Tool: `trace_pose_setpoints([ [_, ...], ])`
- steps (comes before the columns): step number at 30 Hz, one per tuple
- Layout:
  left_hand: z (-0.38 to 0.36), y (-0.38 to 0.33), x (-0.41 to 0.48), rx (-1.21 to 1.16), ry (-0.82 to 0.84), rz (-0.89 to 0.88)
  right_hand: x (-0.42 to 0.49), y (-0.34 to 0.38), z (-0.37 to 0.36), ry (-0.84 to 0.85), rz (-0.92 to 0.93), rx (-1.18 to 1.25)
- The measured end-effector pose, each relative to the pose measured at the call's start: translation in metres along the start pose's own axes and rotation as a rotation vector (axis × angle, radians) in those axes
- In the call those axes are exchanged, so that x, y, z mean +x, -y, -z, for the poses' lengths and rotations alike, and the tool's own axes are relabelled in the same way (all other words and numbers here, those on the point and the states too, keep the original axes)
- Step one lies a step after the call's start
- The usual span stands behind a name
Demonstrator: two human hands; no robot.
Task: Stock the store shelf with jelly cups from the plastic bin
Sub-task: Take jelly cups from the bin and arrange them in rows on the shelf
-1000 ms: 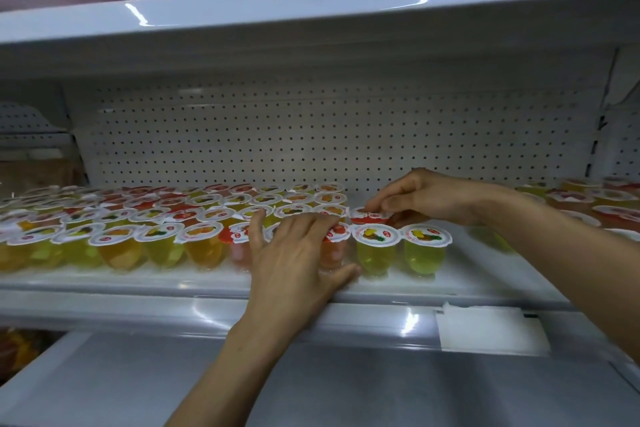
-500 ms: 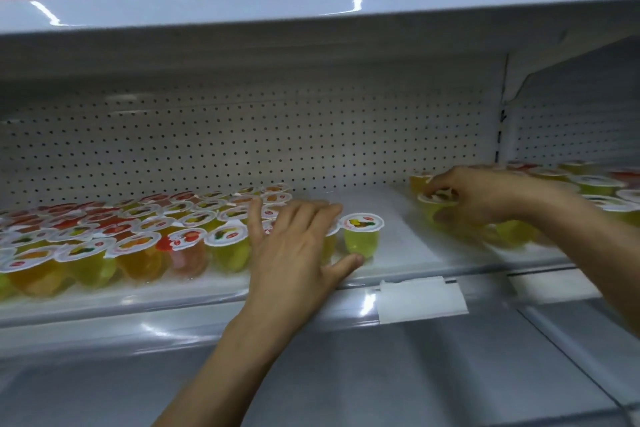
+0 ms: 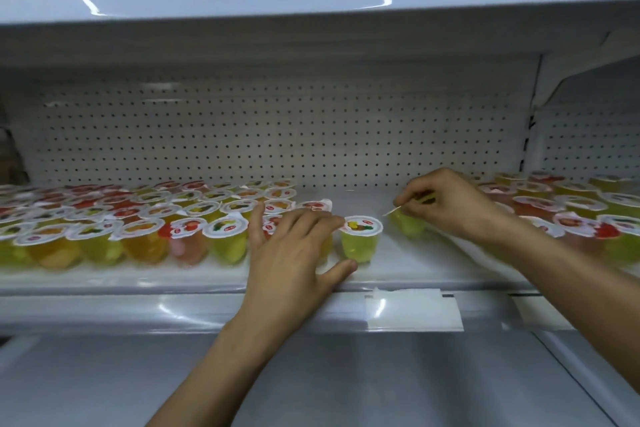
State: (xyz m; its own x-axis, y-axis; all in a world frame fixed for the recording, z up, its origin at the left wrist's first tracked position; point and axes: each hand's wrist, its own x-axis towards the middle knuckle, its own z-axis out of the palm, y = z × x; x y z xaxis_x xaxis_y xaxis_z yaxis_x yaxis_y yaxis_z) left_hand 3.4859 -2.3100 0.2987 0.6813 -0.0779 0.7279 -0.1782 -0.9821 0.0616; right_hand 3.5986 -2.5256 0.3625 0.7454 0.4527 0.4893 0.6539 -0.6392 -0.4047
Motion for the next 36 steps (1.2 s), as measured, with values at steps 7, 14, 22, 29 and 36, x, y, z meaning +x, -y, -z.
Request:
trace_pose_setpoints([
  [7, -0.001, -0.001, -0.003, -0.004, -0.004, -0.001, 0.007, 0.003, -0.032, -0.081, -0.027, 0.405],
  [14, -0.002, 0.000, -0.003, 0.002, -0.013, 0.001, 0.005, 0.002, -0.018, 0.160, -0.149, 0.502],
  [22, -0.006, -0.001, -0.002, -0.008, -0.056, 0.017, 0.018, 0.011, -0.038, 0.109, -0.116, 0.566],
  [29, -0.004, -0.003, -0.002, -0.010, -0.029, 0.047, 0.022, 0.012, -0.040, 0.158, -0.084, 0.569],
  [36, 0.002, -0.028, 0.005, -0.030, -0.103, 0.038, -0.007, 0.013, -0.019, 0.073, 0.041, 0.315],
])
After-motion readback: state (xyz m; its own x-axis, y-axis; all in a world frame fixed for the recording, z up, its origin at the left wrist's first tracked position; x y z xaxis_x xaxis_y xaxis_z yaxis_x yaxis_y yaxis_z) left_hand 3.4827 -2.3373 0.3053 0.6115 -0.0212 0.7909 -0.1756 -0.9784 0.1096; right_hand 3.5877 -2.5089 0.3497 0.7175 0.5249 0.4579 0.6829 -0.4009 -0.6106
